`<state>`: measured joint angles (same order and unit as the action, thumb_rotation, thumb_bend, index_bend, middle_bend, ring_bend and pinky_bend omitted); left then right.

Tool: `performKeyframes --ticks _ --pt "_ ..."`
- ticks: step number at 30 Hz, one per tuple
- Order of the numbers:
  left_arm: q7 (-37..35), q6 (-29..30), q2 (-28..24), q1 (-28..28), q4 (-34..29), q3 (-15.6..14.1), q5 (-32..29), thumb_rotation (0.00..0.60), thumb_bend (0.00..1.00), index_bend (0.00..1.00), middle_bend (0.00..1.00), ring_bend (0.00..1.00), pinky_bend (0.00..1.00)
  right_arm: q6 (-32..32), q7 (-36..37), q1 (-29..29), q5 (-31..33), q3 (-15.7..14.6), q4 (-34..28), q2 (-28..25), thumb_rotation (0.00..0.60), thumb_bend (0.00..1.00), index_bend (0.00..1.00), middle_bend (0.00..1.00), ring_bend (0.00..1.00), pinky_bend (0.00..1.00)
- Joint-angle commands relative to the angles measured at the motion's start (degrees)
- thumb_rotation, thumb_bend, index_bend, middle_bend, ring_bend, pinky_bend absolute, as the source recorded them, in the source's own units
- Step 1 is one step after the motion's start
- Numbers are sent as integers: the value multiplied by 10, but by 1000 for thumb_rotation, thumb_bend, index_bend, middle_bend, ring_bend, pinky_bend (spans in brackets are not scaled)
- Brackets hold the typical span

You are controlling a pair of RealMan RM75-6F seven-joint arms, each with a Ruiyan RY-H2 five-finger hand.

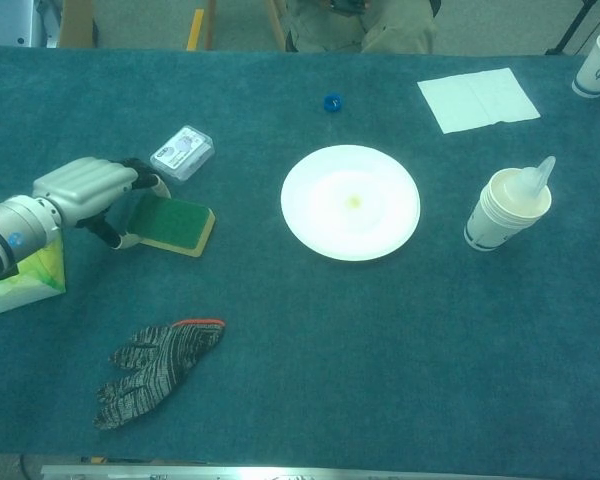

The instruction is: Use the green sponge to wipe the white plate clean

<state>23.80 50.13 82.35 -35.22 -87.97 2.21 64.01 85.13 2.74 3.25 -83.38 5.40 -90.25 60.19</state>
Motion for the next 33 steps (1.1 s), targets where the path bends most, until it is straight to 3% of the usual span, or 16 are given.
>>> performKeyframes --ticks 1,18,33 --pt "-11 -5 -3 -3 -6 2 2 600 293 295 166 87 160 -1 1 1 0 0 1 1 600 207 409 362 278 472" --pt "-14 -40 -47 -61 -92 37 -40 600 293 295 170 89 160 -5 5 6 -4 0 6 6 600 207 409 362 278 472" --pt "43 -64 -4 -151 -97 51 -138 600 293 295 167 89 160 -3 16 4 -5 -2 9 3 600 207 409 362 278 472"
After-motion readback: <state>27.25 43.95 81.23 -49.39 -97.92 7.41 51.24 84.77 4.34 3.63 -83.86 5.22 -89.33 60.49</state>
